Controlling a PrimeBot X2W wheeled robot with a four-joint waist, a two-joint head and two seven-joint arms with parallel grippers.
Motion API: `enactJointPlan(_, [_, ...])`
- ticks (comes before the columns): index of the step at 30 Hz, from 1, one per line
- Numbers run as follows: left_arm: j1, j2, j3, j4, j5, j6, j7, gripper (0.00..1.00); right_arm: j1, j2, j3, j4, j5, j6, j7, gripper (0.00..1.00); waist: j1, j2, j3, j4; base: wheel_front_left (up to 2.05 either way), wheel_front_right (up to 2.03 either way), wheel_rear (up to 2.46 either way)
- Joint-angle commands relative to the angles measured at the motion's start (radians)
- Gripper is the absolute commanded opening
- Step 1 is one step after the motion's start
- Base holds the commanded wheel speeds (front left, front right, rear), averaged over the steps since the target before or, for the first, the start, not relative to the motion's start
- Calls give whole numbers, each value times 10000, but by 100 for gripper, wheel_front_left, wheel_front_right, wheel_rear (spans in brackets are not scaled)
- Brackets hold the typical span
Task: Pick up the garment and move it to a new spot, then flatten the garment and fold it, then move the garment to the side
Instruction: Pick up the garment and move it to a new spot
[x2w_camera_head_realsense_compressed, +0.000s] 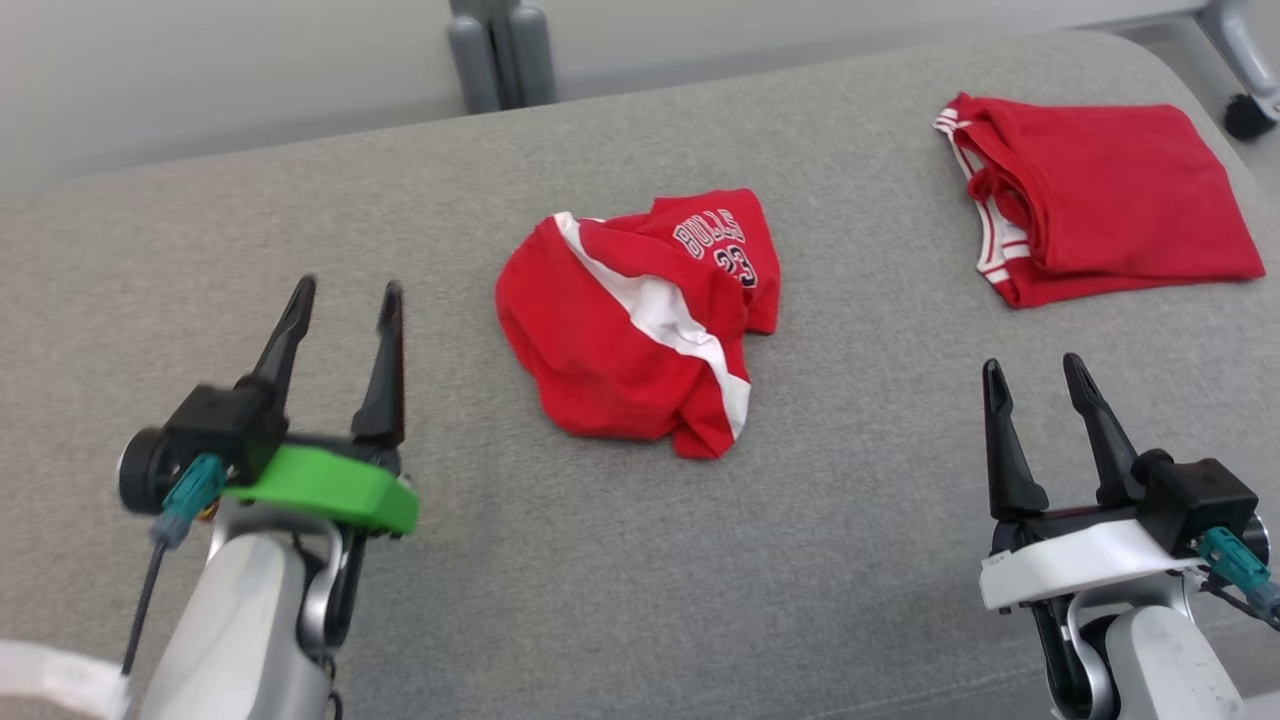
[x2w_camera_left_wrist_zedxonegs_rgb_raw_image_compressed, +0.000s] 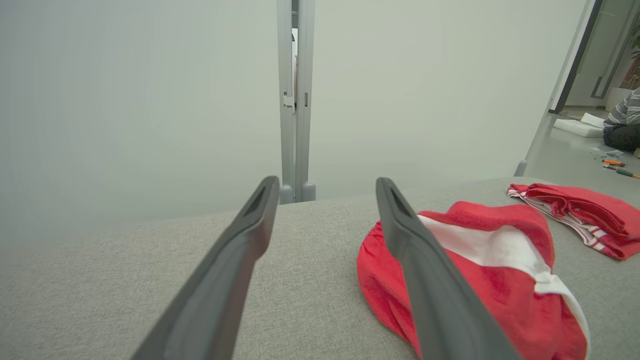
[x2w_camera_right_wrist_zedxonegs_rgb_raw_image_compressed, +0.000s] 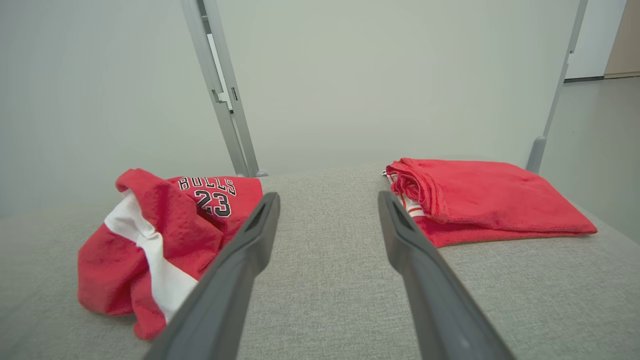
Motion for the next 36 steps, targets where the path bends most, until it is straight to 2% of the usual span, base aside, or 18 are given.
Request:
enactJointPlan(1, [380, 123, 172, -134, 146, 63, 7, 100, 167, -52, 8, -29, -59, -8, -24, 100, 0, 0, -468, 511, 0, 0, 0])
enactJointPlan(7, [1786, 239, 964, -763, 302, -20, 6, 100, 389, -151, 109, -116, -92, -8, -24, 100, 0, 0, -724, 936, 0, 0, 0])
enactJointPlan(15, [2994, 3, 1515, -1175, 503, -224, 4, 100, 647, -394, 268, -191, -100, -8, -24, 100, 0, 0, -894, 1314, 0, 0, 0])
enactJointPlan(23, [3415, -423, 2015, -1285, 685, -347, 5, 100, 1074, -648, 290, -283, -12, -8, -24, 100, 0, 0, -1050, 1524, 0, 0, 0])
enactJointPlan(36, [3715, -832, 2586, -1325, 852, -601, 5, 100, 1244, -486, 171, -201, 69, -8, -25, 100, 0, 0, -1100, 1557, 0, 0, 0])
